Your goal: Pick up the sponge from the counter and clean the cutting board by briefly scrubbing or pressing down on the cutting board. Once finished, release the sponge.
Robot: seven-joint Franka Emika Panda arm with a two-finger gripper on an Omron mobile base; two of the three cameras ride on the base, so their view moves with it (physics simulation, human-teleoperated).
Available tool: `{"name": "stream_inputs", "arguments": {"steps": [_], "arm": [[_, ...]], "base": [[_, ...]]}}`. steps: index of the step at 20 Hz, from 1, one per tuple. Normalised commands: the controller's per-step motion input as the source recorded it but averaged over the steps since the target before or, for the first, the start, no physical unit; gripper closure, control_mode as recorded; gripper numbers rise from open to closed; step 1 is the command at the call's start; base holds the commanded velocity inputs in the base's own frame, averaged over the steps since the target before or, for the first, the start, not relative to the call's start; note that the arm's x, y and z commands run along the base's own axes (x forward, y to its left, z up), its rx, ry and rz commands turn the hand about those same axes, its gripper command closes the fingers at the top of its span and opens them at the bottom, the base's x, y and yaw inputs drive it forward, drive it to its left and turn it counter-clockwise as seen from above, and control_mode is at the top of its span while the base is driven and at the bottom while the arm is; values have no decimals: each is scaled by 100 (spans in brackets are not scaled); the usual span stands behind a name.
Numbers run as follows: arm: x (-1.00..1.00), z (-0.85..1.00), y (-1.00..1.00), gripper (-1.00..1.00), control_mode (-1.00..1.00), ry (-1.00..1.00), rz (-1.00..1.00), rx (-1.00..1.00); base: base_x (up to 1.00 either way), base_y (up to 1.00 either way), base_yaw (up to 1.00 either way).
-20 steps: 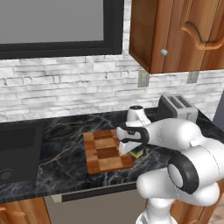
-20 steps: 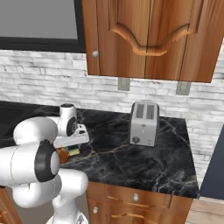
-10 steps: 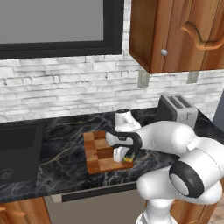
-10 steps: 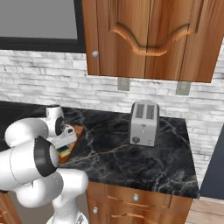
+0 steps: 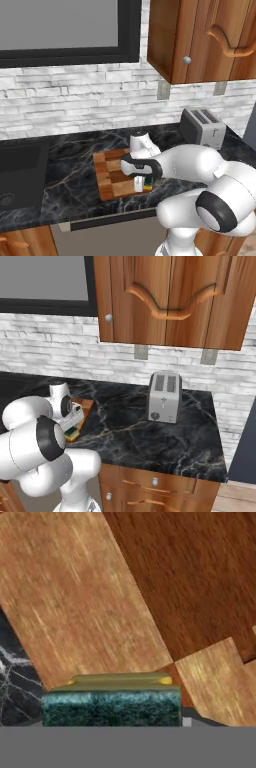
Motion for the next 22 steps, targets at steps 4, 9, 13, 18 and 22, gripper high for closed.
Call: {"name": "stream_inputs", "arguments": {"steps": [4,9,13,18,22], "arm": [[0,-40,0,100,-100,0,16,0],[16,-25,0,100,-100,-4,13,2],[41,0,0,100,-100,-18,11,3],[43,0,0,100,-100,-22,12,2],[67,0,6,100,-100,-1,15,0]], "base": [[0,0,0],[0,0,0],[0,0,0],[0,0,0],[0,0,0]]}}
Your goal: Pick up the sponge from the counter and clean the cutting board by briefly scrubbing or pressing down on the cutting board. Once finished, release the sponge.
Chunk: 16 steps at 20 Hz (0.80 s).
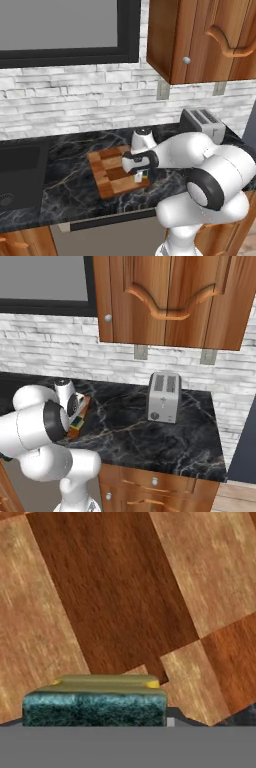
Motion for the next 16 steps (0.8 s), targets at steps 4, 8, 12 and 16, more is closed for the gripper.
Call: {"name": "stream_inputs", "arguments": {"steps": [4,8,12,16], "arm": [[79,0,8,100,-100,1,16,0],[76,0,13,100,-100,1,15,0],[62,0,21,100,-100,0,10,0],[55,0,34,100,-100,0,8,0]], "base": [[0,0,0],[0,0,0],[0,0,0],[0,0,0]]}}
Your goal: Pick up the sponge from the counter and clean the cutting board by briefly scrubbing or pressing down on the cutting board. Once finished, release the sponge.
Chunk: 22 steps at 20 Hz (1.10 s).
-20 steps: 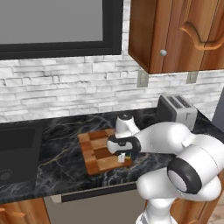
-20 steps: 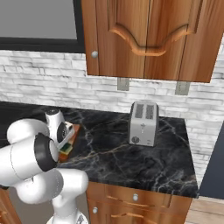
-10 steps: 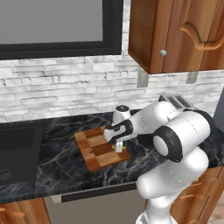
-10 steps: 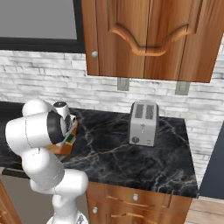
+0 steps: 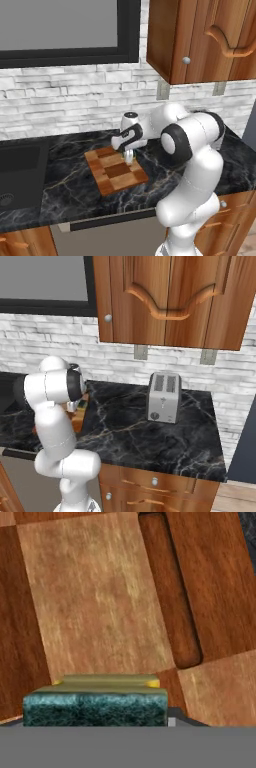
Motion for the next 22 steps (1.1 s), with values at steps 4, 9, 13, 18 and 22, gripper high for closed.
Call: {"name": "stream_inputs", "arguments": {"steps": [4,9,13,18,22], "arm": [[53,0,39,100,-100,1,7,0],[53,-4,31,100,-100,3,5,0],[36,-16,13,100,-100,0,5,0],[2,-11,31,100,-100,0,6,0],[-1,-9,51,100,-100,0,6,0]], "base": [[0,0,0],[0,0,0],[0,0,0],[0,0,0],[0,0,0]]}}
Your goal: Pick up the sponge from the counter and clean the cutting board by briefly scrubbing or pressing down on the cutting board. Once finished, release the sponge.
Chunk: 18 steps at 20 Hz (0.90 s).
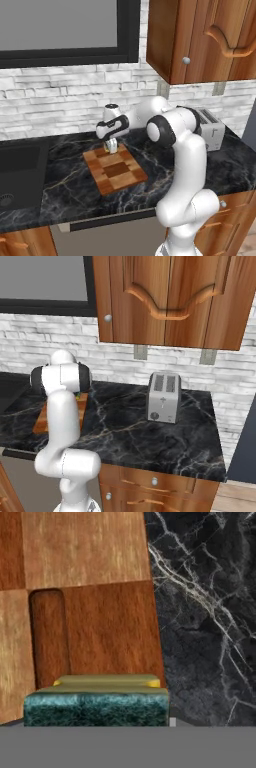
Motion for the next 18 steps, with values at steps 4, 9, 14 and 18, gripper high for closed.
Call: {"name": "stream_inputs", "arguments": {"steps": [4,9,14,18], "arm": [[-10,-9,57,100,-100,1,7,0],[-23,-4,55,100,-100,0,5,0],[-30,-4,49,100,-100,0,5,0],[-48,-5,16,100,-100,0,3,0]], "base": [[0,0,0],[0,0,0],[0,0,0],[0,0,0]]}}
